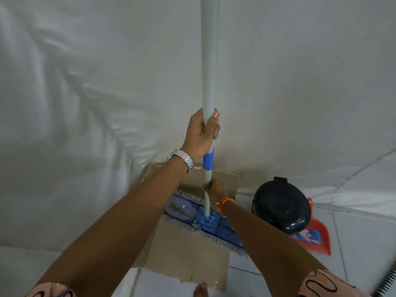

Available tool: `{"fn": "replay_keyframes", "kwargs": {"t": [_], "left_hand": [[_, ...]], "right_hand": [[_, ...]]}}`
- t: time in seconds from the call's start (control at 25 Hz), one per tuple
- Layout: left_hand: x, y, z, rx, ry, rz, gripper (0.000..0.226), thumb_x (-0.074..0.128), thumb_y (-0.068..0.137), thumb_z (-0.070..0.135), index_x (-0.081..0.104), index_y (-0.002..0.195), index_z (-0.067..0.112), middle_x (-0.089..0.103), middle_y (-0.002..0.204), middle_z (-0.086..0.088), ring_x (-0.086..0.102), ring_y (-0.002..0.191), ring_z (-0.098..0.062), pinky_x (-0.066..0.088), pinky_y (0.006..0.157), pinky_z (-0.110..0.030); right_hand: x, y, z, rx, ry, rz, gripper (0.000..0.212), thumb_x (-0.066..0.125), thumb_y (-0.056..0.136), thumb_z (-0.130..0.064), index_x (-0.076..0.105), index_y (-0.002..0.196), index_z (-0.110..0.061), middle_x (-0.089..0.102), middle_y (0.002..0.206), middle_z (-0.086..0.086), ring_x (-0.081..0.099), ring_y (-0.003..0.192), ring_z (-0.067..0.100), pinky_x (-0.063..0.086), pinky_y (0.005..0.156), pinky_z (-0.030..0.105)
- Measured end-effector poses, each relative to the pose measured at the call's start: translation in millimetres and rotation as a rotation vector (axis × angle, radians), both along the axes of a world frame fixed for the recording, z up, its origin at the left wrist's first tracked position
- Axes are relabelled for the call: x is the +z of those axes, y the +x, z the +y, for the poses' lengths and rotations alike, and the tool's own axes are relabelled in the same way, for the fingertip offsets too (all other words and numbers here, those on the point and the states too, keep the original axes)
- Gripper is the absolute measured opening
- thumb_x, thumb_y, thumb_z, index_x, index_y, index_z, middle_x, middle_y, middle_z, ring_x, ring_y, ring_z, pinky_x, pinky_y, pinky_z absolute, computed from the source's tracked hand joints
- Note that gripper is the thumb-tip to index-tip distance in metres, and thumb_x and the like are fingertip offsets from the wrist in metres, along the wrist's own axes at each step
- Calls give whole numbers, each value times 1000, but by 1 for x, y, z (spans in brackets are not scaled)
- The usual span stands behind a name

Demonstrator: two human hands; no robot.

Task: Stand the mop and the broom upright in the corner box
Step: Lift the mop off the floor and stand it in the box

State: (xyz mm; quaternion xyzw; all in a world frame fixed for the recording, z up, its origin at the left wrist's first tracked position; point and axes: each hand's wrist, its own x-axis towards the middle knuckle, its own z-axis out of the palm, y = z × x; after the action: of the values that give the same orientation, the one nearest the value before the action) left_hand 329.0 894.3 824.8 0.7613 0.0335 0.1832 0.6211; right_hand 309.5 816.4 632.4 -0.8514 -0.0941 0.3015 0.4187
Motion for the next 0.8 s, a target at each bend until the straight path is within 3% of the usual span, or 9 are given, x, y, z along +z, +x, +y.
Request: {"fn": "replay_keyframes", "kwargs": {"t": [0.24,0.4,0.6,0.8], "left_hand": [[-90,24,59,-82,-33,56,23,46,101,18,51,79,22,48,54,5,44,52,-20,42,56,-30],[-130,37,84,-120,-13,74,23,48,100,17,49,78,20,47,56,-1,45,53,-19,43,56,-28],[-153,54,100,-159,17,111,24,49,103,17,49,80,21,49,59,-2,47,60,-24,45,63,-38],[-169,72,109,-201,22,152,22,49,100,29,49,79,21,50,58,1,48,61,-24,47,66,-37]], "right_hand": [[-84,33,55,-106,-45,66,31,56,95,-18,58,116,6,66,114,25,61,107,37,46,83,36],[-122,47,80,-140,-69,103,31,56,95,-16,58,118,5,66,116,24,61,108,35,46,82,34],[-144,60,98,-124,-105,141,33,56,96,-15,55,123,2,64,120,22,59,112,35,48,95,40],[-165,69,108,-131,-121,180,34,55,96,-17,53,124,2,63,121,21,58,113,34,46,92,36]]}}
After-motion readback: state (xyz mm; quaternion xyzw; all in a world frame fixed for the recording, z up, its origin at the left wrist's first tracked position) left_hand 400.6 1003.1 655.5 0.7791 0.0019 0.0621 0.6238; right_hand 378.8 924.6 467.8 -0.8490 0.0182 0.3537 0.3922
